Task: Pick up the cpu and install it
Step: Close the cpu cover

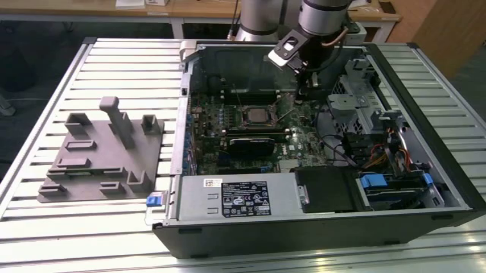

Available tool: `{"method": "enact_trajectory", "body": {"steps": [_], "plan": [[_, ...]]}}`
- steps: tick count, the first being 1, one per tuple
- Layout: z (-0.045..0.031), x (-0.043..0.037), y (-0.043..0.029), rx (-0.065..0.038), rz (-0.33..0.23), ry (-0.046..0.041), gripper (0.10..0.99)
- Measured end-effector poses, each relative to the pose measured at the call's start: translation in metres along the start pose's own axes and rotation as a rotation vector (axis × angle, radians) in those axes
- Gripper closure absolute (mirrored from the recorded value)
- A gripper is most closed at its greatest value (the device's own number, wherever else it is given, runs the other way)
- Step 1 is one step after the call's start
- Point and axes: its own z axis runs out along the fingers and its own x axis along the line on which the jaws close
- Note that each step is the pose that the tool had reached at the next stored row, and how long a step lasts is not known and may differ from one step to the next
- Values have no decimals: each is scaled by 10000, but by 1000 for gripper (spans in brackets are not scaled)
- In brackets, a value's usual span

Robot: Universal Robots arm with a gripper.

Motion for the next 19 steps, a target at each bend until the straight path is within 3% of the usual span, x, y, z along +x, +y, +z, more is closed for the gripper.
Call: {"method": "enact_trajectory", "body": {"steps": [7, 9, 13, 19], "plan": [[103, 0, 4, 0, 0, 1, 980], [106, -1, 5, 20, -1, -3, 980], [107, 0, -9, 176, 3, 2, 980], [106, 0, -64, 182, 2, 3, 980]]}}
